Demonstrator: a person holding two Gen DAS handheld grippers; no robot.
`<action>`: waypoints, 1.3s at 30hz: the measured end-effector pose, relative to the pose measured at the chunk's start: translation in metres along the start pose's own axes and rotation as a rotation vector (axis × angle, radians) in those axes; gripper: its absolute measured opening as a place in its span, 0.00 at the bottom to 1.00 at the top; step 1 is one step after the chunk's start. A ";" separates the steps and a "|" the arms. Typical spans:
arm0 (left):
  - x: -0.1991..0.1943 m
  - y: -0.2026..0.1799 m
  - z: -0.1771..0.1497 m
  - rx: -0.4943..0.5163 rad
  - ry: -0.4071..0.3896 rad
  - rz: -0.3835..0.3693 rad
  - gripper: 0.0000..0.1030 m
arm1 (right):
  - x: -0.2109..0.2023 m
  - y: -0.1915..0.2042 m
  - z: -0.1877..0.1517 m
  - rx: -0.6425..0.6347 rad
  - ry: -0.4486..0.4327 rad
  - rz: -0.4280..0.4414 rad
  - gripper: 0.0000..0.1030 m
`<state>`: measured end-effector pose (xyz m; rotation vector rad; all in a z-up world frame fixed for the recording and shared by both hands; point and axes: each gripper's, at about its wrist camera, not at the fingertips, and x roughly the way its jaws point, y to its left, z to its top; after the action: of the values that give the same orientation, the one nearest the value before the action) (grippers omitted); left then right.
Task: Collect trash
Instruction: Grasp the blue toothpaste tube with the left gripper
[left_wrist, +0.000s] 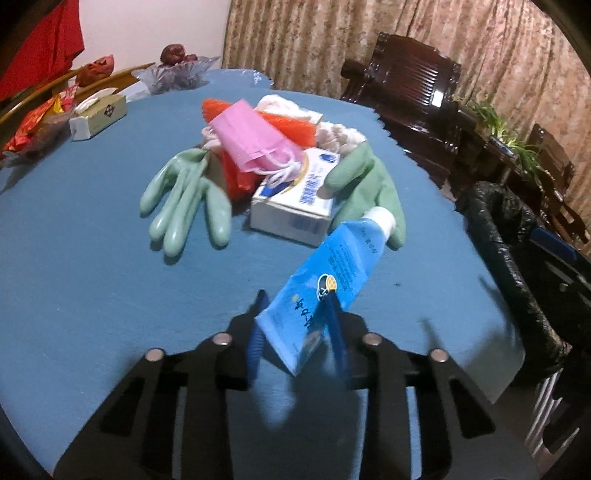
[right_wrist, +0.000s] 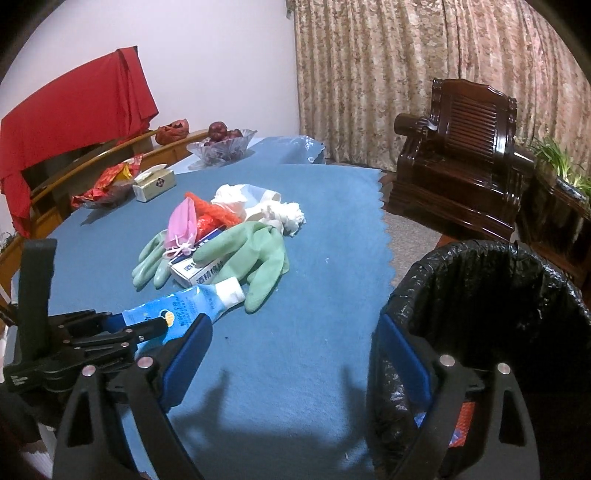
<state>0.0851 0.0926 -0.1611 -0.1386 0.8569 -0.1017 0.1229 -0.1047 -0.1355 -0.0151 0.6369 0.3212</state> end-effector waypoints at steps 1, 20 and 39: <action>-0.001 -0.003 0.000 0.004 -0.003 -0.010 0.25 | 0.000 0.000 0.000 0.000 0.000 -0.001 0.87; 0.029 -0.031 0.028 0.130 0.004 0.024 0.67 | -0.003 -0.020 0.007 0.027 -0.016 -0.041 0.87; 0.028 -0.052 0.016 0.115 0.071 -0.104 0.16 | -0.001 -0.030 0.004 0.051 -0.009 -0.047 0.87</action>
<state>0.1141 0.0383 -0.1632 -0.0720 0.9126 -0.2545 0.1332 -0.1331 -0.1338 0.0198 0.6347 0.2598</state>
